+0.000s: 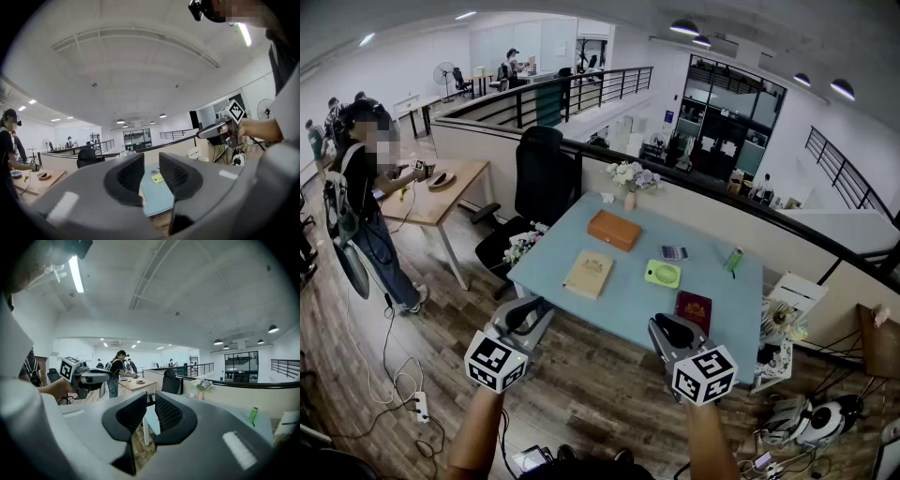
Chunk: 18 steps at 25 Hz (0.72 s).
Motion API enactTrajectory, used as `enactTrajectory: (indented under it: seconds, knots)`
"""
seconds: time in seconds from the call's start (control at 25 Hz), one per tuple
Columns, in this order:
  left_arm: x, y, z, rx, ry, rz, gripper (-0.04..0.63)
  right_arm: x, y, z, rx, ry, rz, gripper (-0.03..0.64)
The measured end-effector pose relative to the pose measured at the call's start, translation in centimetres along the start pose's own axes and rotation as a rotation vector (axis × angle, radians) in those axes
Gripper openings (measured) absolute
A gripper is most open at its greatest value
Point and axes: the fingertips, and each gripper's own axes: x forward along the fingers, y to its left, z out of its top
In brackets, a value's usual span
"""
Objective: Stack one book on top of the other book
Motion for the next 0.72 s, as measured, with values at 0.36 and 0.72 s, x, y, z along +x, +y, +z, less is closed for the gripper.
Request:
enactTrajectory:
  seconds: [0.36,0.72]
  knots:
    - [-1.2,2.6,-0.9,-0.005,-0.005,-0.028,0.127,1.9,1.8,0.1,0.012,-0.009,-0.025,0.037]
    - [-1.2,4.2,-1.5,-0.019,-0.012,-0.040,0.127,3.5,2.4,0.9,0.055,-0.046,-0.029,0.038]
